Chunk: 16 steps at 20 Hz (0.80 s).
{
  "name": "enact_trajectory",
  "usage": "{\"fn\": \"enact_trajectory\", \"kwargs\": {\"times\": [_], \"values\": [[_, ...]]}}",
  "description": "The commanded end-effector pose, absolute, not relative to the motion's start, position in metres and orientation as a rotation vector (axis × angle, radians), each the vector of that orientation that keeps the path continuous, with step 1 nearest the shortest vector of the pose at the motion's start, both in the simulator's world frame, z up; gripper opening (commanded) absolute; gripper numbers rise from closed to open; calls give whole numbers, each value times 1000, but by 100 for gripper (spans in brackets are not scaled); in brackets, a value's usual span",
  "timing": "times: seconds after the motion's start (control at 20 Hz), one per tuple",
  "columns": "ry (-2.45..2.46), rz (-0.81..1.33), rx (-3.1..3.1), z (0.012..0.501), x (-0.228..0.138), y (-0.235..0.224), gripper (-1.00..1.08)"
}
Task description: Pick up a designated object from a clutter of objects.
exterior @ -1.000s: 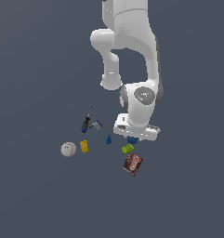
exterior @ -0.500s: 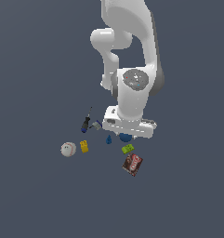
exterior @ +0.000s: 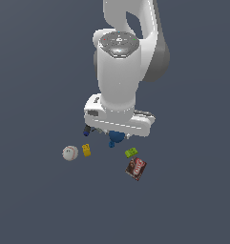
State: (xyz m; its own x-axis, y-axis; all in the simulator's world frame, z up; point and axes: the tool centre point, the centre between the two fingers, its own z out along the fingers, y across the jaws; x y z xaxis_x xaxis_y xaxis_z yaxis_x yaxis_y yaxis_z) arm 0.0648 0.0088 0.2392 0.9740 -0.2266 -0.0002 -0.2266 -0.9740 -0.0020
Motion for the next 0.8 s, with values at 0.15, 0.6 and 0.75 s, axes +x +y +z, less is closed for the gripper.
{"fn": "enact_trajectory", "kwargs": {"times": [0.15, 0.6, 0.75], "values": [[357, 0, -3119, 289, 85, -19, -100], [358, 0, -3120, 349, 112, -53, -100], [358, 0, -3121, 364, 119, -61, -100]]}}
